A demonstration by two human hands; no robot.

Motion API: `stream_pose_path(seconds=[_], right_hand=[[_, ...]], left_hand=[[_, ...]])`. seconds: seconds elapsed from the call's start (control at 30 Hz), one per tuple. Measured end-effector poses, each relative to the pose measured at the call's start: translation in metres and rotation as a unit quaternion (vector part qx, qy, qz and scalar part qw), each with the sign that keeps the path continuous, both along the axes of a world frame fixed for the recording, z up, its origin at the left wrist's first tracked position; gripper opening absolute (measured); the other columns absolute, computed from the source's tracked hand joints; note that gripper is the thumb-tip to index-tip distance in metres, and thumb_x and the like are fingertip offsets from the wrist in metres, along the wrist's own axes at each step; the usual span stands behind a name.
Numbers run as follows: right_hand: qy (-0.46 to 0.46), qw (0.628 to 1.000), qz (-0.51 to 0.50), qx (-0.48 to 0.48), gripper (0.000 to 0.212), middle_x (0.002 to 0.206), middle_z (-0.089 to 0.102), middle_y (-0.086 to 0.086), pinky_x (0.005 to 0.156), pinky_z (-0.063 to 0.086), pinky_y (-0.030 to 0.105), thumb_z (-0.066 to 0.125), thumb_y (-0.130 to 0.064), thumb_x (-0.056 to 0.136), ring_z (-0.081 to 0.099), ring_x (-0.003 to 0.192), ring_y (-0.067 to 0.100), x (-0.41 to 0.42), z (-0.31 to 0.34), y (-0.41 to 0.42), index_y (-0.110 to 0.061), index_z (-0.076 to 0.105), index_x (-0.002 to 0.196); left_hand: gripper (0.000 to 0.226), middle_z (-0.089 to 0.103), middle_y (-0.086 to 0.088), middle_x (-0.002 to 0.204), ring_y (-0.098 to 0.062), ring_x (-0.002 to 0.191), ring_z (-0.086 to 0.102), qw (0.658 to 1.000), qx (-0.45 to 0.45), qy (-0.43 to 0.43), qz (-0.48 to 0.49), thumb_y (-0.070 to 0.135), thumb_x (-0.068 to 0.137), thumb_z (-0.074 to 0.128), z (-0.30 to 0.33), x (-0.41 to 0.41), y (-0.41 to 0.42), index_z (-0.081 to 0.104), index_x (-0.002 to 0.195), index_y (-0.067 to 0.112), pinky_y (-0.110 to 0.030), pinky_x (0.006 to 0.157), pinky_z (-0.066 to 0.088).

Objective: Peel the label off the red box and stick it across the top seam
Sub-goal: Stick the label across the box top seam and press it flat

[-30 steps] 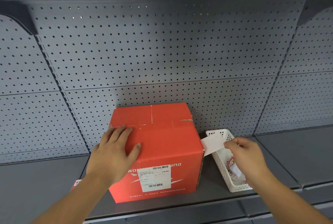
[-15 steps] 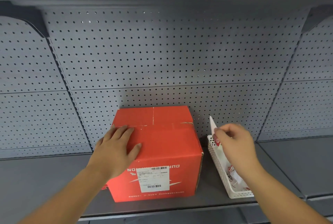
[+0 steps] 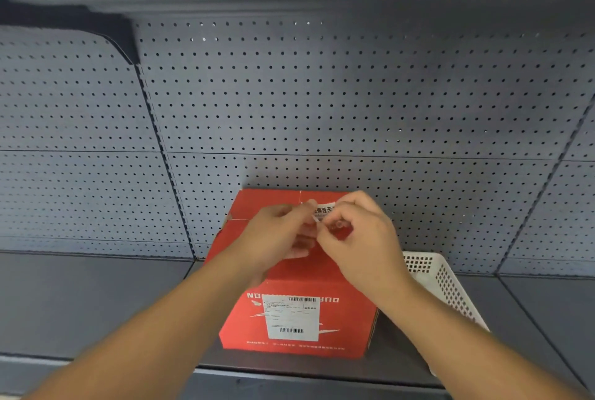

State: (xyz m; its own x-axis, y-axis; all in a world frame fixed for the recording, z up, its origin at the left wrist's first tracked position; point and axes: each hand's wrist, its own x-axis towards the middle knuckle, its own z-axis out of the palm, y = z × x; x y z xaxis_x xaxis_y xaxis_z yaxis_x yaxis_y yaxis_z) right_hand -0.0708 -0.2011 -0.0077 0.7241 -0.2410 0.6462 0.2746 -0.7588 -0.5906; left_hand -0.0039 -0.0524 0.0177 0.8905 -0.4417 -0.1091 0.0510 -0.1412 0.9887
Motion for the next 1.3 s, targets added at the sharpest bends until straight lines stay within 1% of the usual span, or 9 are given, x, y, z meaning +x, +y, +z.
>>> stream_pose_path(seconds=[0.1,0.2,0.4,0.47,0.6,0.73,0.87,1.03,1.3], right_hand=[[-0.006,0.999,0.011,-0.041,0.011,0.091,0.056,-0.013,0.072,0.053,0.041,0.076,-0.020,0.077,0.058,0.089,0.013,0.005,-0.002,0.005,-0.023,0.066,0.074],[-0.012,0.997,0.026,-0.065,0.014,0.092,0.057,-0.013,0.073,0.051,0.038,0.079,-0.021,0.078,0.055,0.091,0.011,0.011,-0.006,0.009,-0.023,0.065,0.077],[0.025,0.999,-0.033,-0.020,0.018,0.103,0.055,-0.009,0.084,0.046,0.034,0.064,-0.036,0.087,0.053,0.101,0.016,0.034,-0.017,-0.004,-0.026,0.063,0.102],[0.087,0.994,-0.055,0.023,0.023,0.098,0.060,-0.010,0.078,0.047,0.032,0.063,-0.041,0.091,0.057,0.093,0.014,0.044,-0.014,-0.010,-0.025,0.061,0.107],[0.183,0.979,-0.044,0.074,0.034,0.072,0.072,-0.001,0.066,0.053,0.038,0.053,-0.041,0.100,0.066,0.067,0.018,0.063,-0.004,-0.010,-0.018,0.069,0.080],[0.194,0.973,-0.057,0.113,0.041,0.065,0.069,0.009,0.053,0.042,0.036,0.056,-0.037,0.098,0.053,0.050,0.022,0.079,0.000,-0.010,-0.013,0.064,0.066],[0.217,0.967,-0.072,0.113,0.039,0.043,0.048,-0.007,0.049,0.032,0.032,0.059,-0.031,0.092,0.040,0.042,0.010,0.092,-0.002,-0.012,-0.015,0.053,0.057],[0.226,0.967,-0.095,0.069,0.034,0.052,0.056,-0.004,0.053,0.042,0.034,0.061,-0.034,0.090,0.051,0.049,0.014,0.101,-0.012,-0.017,-0.017,0.058,0.061],[0.211,0.966,-0.142,-0.052,0.035,0.069,0.060,-0.001,0.070,0.049,0.043,0.052,-0.040,0.091,0.056,0.076,0.029,0.108,-0.039,-0.017,-0.016,0.058,0.065]], left_hand=[[0.028,0.076,-0.009,0.087,-0.018,0.080,0.074,1.000,-0.011,0.023,0.006,0.032,0.094,0.069,0.000,0.004,-0.001,0.073,0.101,0.005,-0.031,0.073,0.063],[0.014,0.074,-0.014,0.087,-0.020,0.079,0.072,1.000,-0.010,0.007,0.017,0.016,0.092,0.069,-0.005,0.009,0.001,0.067,0.083,0.006,-0.033,0.077,0.064],[0.019,0.078,-0.008,0.081,-0.013,0.069,0.072,0.999,0.043,-0.010,0.027,0.020,0.096,0.068,-0.013,0.038,0.013,0.071,0.093,0.002,-0.028,0.067,0.060],[0.019,0.078,-0.007,0.083,-0.011,0.068,0.071,0.998,0.059,-0.016,0.023,0.022,0.097,0.067,-0.013,0.050,0.016,0.072,0.097,0.003,-0.026,0.067,0.059],[0.017,0.075,-0.003,0.080,-0.008,0.063,0.067,0.995,0.086,-0.047,-0.012,0.024,0.100,0.063,-0.009,0.072,0.015,0.073,0.097,0.010,-0.021,0.061,0.053],[0.026,0.071,0.000,0.076,-0.007,0.057,0.063,0.977,0.158,-0.142,-0.005,0.029,0.104,0.052,-0.005,0.097,0.007,0.073,0.096,0.015,-0.025,0.055,0.049],[0.039,0.063,-0.006,0.065,-0.020,0.056,0.057,0.936,0.239,-0.258,-0.022,0.029,0.105,0.045,-0.011,0.114,0.000,0.059,0.071,0.018,-0.039,0.057,0.049],[0.042,0.056,0.004,0.064,-0.010,0.060,0.054,0.890,0.324,-0.318,-0.037,0.031,0.105,0.042,-0.028,0.127,0.001,0.049,0.065,0.021,-0.031,0.056,0.037],[0.045,0.056,0.003,0.062,-0.025,0.064,0.059,0.858,0.377,-0.348,-0.023,0.045,0.100,0.046,-0.053,0.130,0.004,0.048,0.063,0.020,-0.037,0.058,0.050]])
